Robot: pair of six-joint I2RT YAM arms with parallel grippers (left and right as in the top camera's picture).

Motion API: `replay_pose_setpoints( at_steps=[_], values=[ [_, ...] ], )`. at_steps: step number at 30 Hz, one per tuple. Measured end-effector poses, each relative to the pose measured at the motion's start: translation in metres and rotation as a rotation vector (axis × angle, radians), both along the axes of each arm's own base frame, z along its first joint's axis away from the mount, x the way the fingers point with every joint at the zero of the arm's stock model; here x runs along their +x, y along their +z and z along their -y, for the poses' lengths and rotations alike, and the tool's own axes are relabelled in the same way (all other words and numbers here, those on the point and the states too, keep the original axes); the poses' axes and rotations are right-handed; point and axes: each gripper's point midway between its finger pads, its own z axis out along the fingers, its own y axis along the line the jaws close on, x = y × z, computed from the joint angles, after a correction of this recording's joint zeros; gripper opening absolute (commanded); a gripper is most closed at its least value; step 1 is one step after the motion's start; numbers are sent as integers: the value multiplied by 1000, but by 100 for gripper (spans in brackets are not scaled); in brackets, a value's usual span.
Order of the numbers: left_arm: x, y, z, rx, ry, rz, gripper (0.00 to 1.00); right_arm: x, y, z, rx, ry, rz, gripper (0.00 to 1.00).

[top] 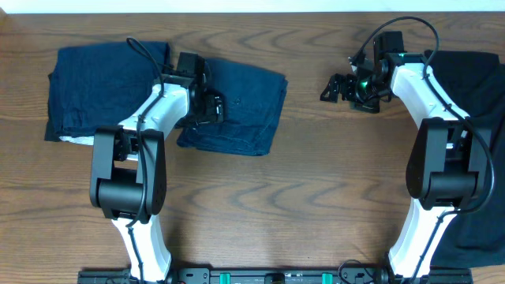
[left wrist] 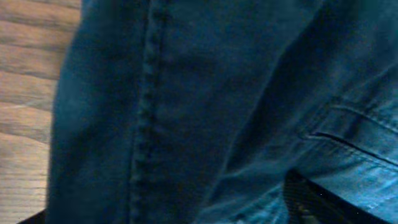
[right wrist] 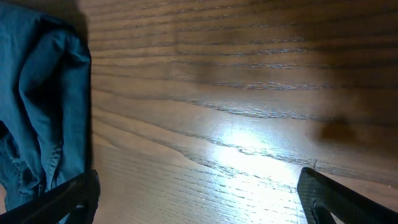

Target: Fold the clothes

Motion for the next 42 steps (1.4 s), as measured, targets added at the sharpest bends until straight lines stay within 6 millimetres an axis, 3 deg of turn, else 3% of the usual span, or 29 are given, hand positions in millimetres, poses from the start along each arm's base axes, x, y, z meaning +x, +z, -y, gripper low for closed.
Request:
replay_pose_setpoints(
  at_steps=[2,6,8,18,22,25,33,36,42],
  values=[
    [-1,0,2,-11,-1,-6,54,0,0,0,0,0,0,99],
    [-3,1,7,-48,0,-17,29,0,0,0,0,0,0,99],
    [-4,1,9,-58,-6,-19,6,0,0,0,0,0,0,99],
    [-2,7,11,-61,-50,-11,6,0,0,0,0,0,0,99],
    [1,21,9,-42,-76,24,6,0,0,0,0,0,0,99],
    [5,49,5,-16,-87,91,6,0,0,0,0,0,0,99],
    [12,147,-19,42,-50,332,6,0,0,0,0,0,0,99],
    [12,166,-39,53,-4,378,6,0,0,0,0,0,0,99],
    [18,176,-88,85,105,415,6,0,0,0,0,0,0,99]
  ],
)
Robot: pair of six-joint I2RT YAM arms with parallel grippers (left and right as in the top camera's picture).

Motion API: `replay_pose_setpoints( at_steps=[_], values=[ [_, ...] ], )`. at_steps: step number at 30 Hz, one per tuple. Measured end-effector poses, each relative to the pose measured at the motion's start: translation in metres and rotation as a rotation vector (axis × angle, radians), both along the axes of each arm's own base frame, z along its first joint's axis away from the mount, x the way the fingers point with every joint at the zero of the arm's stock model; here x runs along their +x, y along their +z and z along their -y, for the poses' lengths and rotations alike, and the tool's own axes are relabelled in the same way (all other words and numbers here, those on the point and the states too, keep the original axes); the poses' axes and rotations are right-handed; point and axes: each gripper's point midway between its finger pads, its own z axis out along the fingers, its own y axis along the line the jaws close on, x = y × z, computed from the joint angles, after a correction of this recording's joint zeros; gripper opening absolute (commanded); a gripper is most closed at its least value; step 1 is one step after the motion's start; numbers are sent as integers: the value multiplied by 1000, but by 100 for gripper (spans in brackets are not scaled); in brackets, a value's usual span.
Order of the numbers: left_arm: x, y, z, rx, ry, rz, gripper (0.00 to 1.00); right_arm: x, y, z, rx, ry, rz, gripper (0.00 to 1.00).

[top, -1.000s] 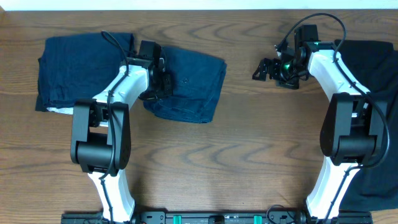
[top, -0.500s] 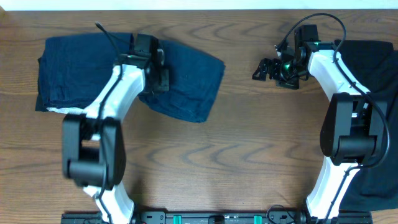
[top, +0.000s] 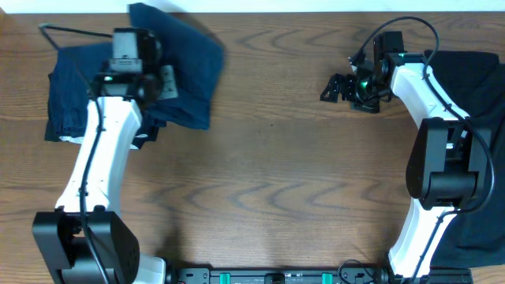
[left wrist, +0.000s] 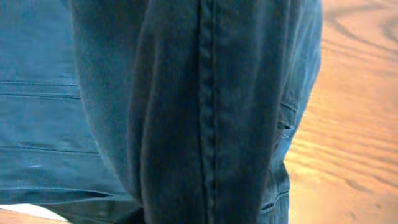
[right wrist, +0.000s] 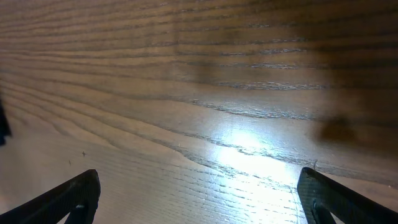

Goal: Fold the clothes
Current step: 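Carry the bundle left and place it onto the navy stack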

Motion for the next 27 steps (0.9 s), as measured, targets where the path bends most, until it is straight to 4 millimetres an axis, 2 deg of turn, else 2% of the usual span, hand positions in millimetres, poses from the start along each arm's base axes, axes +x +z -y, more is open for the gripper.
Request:
replay_pose_setpoints(
  at_steps=[5,9,19,27],
  values=[
    [11,10,-34,24,53,65,6,0,0,0,0,0,0,99],
    [10,12,-57,35,92,75,6,0,0,0,0,0,0,99],
    [8,16,-83,-40,122,100,6,0,0,0,0,0,0,99],
    [0,18,-120,-39,190,111,6,0,0,0,0,0,0,99]
  ],
)
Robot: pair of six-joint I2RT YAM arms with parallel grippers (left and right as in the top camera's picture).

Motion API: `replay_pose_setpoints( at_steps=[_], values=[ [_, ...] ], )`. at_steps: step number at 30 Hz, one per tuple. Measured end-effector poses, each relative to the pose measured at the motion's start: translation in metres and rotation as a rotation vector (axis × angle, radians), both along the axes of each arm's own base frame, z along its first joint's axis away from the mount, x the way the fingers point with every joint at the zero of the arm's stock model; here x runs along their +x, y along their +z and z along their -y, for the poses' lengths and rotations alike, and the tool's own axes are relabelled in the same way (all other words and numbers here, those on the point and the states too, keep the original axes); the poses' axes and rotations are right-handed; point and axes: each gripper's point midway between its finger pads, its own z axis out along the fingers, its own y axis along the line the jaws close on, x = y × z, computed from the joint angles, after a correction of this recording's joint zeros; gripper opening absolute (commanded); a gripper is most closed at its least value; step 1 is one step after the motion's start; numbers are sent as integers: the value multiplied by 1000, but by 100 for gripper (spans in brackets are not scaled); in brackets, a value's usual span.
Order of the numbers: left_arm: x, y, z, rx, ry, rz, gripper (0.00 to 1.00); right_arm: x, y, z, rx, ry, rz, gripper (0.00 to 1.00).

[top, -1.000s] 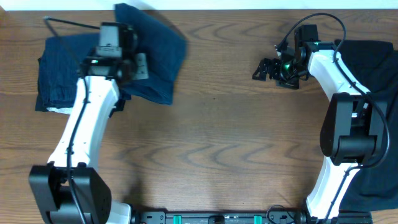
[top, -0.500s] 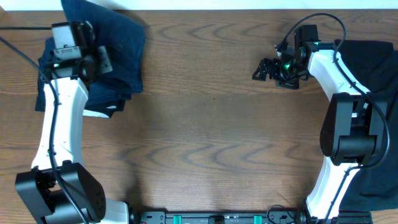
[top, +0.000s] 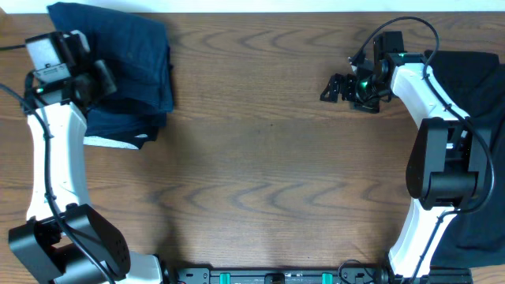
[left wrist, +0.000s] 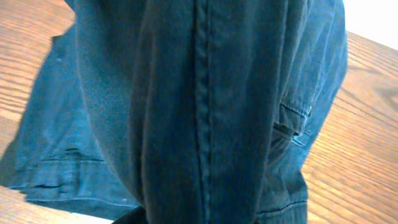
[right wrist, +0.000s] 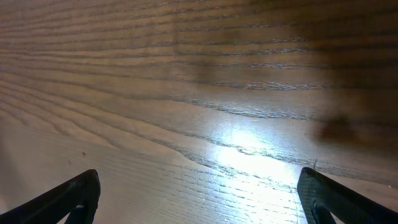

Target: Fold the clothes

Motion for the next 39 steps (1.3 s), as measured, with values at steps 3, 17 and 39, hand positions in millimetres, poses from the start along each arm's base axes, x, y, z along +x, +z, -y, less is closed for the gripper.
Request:
replay_pose_setpoints(
  at_steps=[3,17,39],
  values=[
    [-1,-1,-9,4,13,2,6,0,0,0,0,0,0,99],
    [21,-64,-50,118,36,-100,6,0,0,0,0,0,0,99],
    [6,-46,-90,170,145,-76,79,0,0,0,0,0,0,99]
  ],
)
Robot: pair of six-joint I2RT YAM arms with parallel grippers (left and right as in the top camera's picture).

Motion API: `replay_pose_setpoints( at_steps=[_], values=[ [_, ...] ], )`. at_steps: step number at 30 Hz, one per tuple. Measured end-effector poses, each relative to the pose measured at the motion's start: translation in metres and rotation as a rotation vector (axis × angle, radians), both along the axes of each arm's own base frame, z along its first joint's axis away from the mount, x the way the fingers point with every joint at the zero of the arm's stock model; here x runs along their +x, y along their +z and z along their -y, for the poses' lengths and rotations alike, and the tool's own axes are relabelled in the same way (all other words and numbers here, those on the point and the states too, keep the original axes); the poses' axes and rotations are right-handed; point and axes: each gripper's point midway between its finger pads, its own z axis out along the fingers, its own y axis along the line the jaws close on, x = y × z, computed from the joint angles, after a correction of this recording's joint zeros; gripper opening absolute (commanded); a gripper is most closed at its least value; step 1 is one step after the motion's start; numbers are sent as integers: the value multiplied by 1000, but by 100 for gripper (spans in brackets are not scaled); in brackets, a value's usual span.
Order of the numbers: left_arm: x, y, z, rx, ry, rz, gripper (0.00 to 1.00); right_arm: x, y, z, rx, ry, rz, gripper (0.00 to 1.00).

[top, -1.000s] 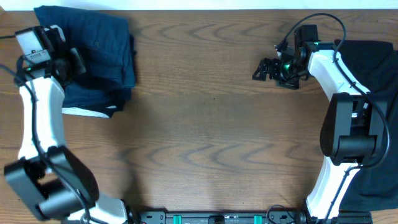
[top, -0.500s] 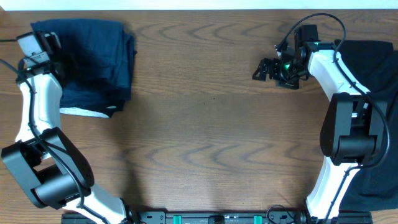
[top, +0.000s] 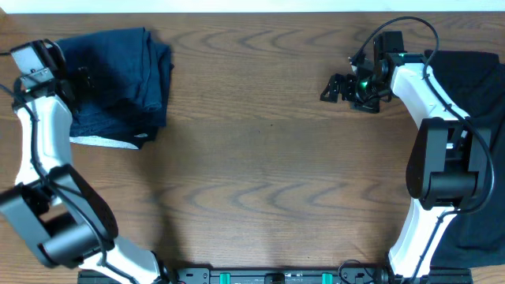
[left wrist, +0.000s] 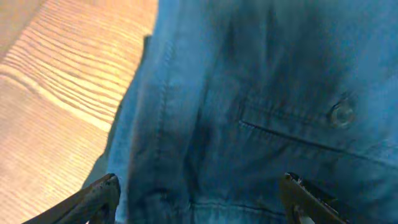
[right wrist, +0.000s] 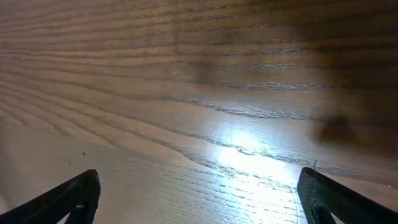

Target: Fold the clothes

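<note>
Dark blue jeans lie folded into a thick stack at the table's far left; in the left wrist view the denim fills the frame, with a pocket seam and a button. My left gripper hovers over the stack's left part, open, its fingers wide apart with nothing between them. My right gripper is open low over bare wood at the far right centre, holding nothing.
A white strip of cloth peeks from under the stack's near edge. A black garment lies along the table's right edge, partly under the right arm. The wooden table stretches between the two arms.
The left gripper has let go of the jeans and now stands open. The fold it held above the stack now lies flat on it. The right arm has not moved.
The jeans first lay spread, one half reaching toward the table's middle, with the left gripper on that half. Then the half hung lifted over the left part, then farther left above the stack. Now it rests released on top, the jeans folded over.
</note>
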Motion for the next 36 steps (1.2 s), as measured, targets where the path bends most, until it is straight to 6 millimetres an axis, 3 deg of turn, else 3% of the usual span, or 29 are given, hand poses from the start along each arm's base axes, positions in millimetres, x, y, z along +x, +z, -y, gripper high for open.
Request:
replay_pose_setpoints(
  at_steps=[1,3,6,9,12,16,21,26,30,36],
  values=[
    [-1,8,1,-4,9,18,70,0,0,0,0,0,0,99],
    [-5,32,9,-32,11,74,32,0,0,0,0,0,0,99],
    [-5,57,24,-79,-27,139,6,0,0,0,0,0,0,99],
    [1,64,41,-168,-71,181,6,0,0,0,0,0,0,99],
    [6,49,56,-268,-109,173,6,0,0,0,0,0,0,99],
    [9,9,71,-390,-113,98,6,0,0,0,0,0,0,99],
    [11,-51,103,-563,-147,-25,6,0,0,0,0,0,0,99],
    [12,-85,120,-655,-164,-86,6,0,0,0,0,0,0,99],
    [12,-91,120,-676,-167,-89,6,0,0,0,0,0,0,99],
    [17,-79,116,-670,-173,-59,6,0,0,0,0,0,0,99]
  ],
)
